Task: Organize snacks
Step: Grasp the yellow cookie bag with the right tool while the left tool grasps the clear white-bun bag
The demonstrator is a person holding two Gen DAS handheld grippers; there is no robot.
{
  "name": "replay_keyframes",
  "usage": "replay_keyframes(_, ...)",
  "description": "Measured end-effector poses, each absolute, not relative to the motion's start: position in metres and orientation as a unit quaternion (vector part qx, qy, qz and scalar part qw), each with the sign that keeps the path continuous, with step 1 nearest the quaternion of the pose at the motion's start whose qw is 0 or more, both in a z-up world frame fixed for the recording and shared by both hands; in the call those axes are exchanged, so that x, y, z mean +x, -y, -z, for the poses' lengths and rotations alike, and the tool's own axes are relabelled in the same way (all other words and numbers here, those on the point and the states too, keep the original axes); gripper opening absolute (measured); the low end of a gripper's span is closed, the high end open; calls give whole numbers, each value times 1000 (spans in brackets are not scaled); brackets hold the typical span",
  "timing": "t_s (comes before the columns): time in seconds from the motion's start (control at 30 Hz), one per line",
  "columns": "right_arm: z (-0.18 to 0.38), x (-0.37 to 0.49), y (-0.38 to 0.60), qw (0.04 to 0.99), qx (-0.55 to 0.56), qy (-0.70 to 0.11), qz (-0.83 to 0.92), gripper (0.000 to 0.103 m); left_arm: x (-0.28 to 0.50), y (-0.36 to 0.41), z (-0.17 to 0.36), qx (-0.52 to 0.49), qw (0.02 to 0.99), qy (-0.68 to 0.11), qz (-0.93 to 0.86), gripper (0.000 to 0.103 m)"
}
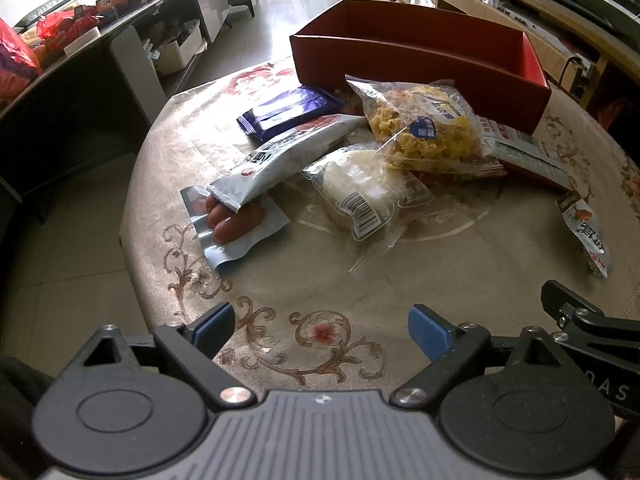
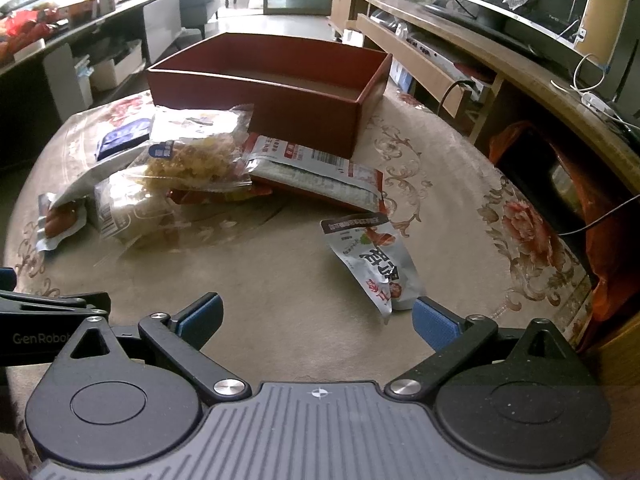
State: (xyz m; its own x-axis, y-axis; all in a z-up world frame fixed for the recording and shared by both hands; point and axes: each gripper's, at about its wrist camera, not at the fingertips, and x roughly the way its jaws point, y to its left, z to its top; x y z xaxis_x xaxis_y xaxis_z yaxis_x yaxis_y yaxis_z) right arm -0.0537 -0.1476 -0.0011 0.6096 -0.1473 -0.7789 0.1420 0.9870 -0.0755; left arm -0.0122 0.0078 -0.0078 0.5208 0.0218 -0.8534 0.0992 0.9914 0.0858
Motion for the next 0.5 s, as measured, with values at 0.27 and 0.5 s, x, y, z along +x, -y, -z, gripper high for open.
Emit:
replay_keyframes(0.27, -3, -45, 148, 897, 7, -436, 67, 102, -1, -16, -1, 49, 874, -482, 28, 97)
replay_keyframes(0.5, -17, -20, 140, 904, 8, -424, 51, 102, 18, -28, -3, 38, 873, -486, 25, 97)
